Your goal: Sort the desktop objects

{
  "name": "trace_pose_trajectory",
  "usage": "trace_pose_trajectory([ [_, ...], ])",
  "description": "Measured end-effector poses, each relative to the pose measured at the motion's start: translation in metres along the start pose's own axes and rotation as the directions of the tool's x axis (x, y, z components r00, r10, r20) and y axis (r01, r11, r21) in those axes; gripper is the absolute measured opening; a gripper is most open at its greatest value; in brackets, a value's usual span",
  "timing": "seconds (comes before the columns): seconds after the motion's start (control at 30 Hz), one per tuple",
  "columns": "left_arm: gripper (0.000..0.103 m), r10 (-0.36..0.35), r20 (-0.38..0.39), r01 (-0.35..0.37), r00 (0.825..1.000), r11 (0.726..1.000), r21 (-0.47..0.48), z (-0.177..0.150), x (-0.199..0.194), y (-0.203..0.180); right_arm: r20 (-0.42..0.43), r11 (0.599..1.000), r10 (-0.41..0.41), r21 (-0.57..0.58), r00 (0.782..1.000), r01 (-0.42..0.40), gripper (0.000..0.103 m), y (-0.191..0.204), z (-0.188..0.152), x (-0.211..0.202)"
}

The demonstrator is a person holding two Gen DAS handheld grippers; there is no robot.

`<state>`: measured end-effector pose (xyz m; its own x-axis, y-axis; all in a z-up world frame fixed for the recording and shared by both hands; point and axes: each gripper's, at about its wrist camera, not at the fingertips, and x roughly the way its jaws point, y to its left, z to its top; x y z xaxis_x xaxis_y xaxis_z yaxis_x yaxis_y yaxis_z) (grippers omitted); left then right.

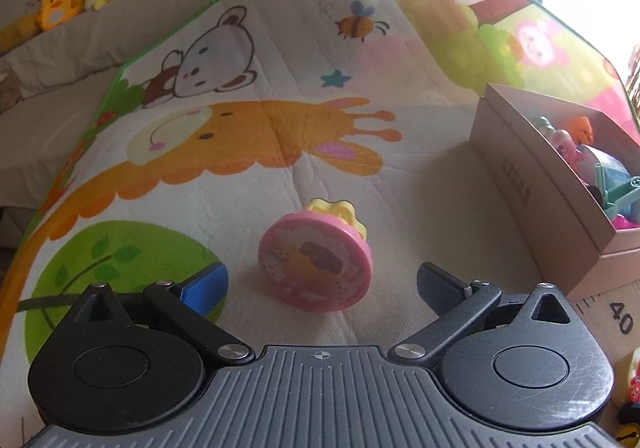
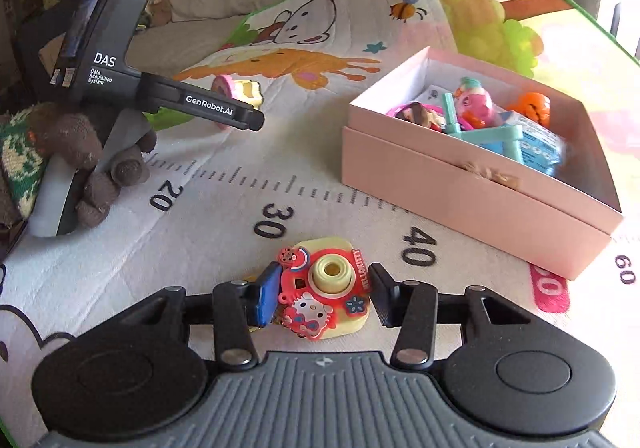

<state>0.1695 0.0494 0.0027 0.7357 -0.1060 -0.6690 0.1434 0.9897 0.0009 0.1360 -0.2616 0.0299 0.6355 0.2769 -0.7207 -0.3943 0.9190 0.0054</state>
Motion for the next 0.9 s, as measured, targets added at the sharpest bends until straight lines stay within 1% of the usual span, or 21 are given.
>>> trace_pose_trajectory([
  [0.07, 0.099, -0.001, 0.009, 0.001, 1.000, 1.000, 0.004, 0.000, 0.001, -0.003, 0.003, 1.000, -0.014, 0.017, 1.000, 0.014, 0.048, -0.011, -0.005, -0.006],
  [0.1, 0.087, -0.001, 0.010, 0.001, 1.000, 1.000, 0.007, 0.000, 0.000, -0.004, 0.005, 1.000, -0.013, 0.028, 1.000, 0.013, 0.050, -0.015, -0.006, -0.009],
  [0.13, 0.076, 0.001, 0.005, -0.001, 1.000, 1.000, 0.009, 0.001, 0.001, -0.005, 0.012, 0.999, -0.013, 0.043, 1.000, 0.012, 0.054, -0.021, -0.006, -0.011],
  [0.17, 0.071, 0.003, 0.001, -0.003, 1.000, 1.000, 0.011, 0.001, 0.002, -0.006, 0.021, 0.998, -0.015, 0.055, 1.000, 0.014, 0.058, -0.024, -0.008, -0.015],
  [0.2, 0.061, 0.006, 0.002, -0.006, 1.000, 1.000, 0.013, 0.002, 0.002, -0.007, 0.030, 0.998, -0.017, 0.066, 0.999, 0.015, 0.060, -0.026, -0.008, -0.017],
  [0.3, 0.061, -0.006, 0.019, 0.006, 1.000, 0.999, 0.048, -0.001, -0.009, -0.010, 0.062, 0.996, -0.022, 0.085, 0.998, 0.017, 0.065, -0.029, -0.008, -0.024],
  [0.37, 0.061, -0.024, 0.038, 0.020, 0.999, 0.994, 0.110, -0.006, -0.025, -0.018, 0.079, 0.996, -0.032, 0.080, 0.996, 0.026, 0.076, -0.029, -0.010, -0.028],
  [0.43, 0.061, -0.068, 0.033, 0.062, 0.997, 0.983, 0.174, -0.014, -0.048, -0.029, 0.085, 0.997, -0.044, 0.069, 0.995, 0.038, 0.079, -0.028, -0.012, -0.030],
  [0.53, 0.061, -0.163, -0.006, 0.159, 0.987, 0.953, 0.259, -0.032, -0.082, -0.049, 0.081, 0.997, -0.056, 0.052, 0.995, 0.052, 0.082, -0.026, -0.019, -0.031],
  [0.63, 0.061, -0.199, -0.036, 0.199, 0.979, 0.920, 0.338, -0.057, -0.105, -0.070, 0.074, 0.997, -0.059, 0.053, 0.995, 0.056, 0.083, -0.023, -0.026, -0.030],
  [0.7, 0.062, -0.219, -0.054, 0.224, 0.974, 0.907, 0.357, -0.072, -0.112, -0.078, 0.072, 0.997, -0.056, 0.064, 0.996, 0.052, 0.084, -0.022, -0.029, -0.029],
  [0.77, 0.062, -0.222, -0.045, 0.223, 0.974, 0.903, 0.368, -0.081, -0.119, -0.084, 0.075, 0.996, -0.056, 0.072, 0.996, 0.051, 0.084, -0.020, -0.033, -0.030],
  [0.83, 0.063, -0.225, -0.036, 0.223, 0.974, 0.908, 0.356, -0.087, -0.123, -0.086, 0.078, 0.996, -0.055, 0.074, 0.995, 0.049, 0.086, -0.018, -0.035, -0.032],
  [0.87, 0.064, -0.238, -0.039, 0.237, 0.970, 0.911, 0.338, -0.089, -0.125, -0.085, 0.081, 0.996, -0.058, 0.071, 0.995, 0.052, 0.086, -0.017, -0.037, -0.033],
  [0.9, 0.069, -0.250, -0.042, 0.250, 0.967, 0.912, 0.324, -0.090, -0.126, -0.083, 0.084, 0.996, -0.061, 0.067, 0.995, 0.055, 0.087, -0.016, -0.037, -0.034],
])
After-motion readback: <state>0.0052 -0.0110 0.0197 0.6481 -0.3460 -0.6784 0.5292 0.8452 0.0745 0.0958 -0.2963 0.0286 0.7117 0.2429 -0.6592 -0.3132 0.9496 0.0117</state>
